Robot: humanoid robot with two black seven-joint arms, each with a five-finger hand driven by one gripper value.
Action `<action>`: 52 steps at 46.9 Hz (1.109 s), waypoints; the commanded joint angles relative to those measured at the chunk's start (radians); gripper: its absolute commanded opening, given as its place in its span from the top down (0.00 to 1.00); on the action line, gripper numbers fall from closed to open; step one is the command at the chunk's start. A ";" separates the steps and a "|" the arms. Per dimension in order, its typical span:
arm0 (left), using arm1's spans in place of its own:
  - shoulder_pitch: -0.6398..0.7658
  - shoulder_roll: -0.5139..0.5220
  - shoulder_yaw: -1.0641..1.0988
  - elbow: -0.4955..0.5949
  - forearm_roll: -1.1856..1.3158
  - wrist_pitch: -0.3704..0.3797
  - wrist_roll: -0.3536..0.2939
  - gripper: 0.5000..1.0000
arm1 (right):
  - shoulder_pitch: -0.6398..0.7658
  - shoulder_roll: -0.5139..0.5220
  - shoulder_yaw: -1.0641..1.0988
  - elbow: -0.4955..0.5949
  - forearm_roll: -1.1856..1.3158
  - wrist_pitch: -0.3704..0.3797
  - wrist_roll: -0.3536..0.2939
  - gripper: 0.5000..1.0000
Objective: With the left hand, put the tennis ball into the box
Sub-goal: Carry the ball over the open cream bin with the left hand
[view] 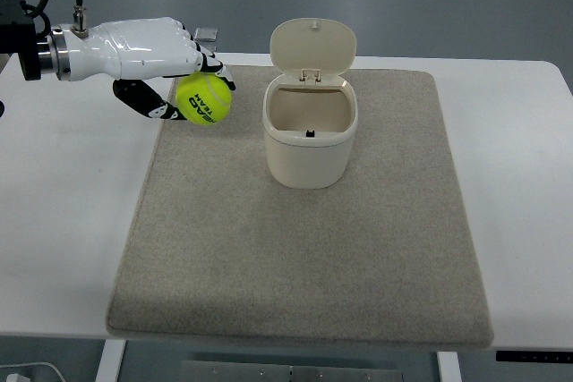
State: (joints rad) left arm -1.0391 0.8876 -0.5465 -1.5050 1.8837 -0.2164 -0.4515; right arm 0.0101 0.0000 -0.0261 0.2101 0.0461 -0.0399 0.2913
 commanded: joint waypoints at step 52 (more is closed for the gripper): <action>-0.061 -0.371 0.005 0.118 0.385 0.123 0.053 1.00 | 0.001 0.000 0.000 0.000 0.000 0.000 0.000 0.12</action>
State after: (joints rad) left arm -1.0996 0.5332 -0.5417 -1.4050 2.2691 -0.1009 -0.4261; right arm 0.0099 0.0000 -0.0261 0.2102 0.0460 -0.0399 0.2915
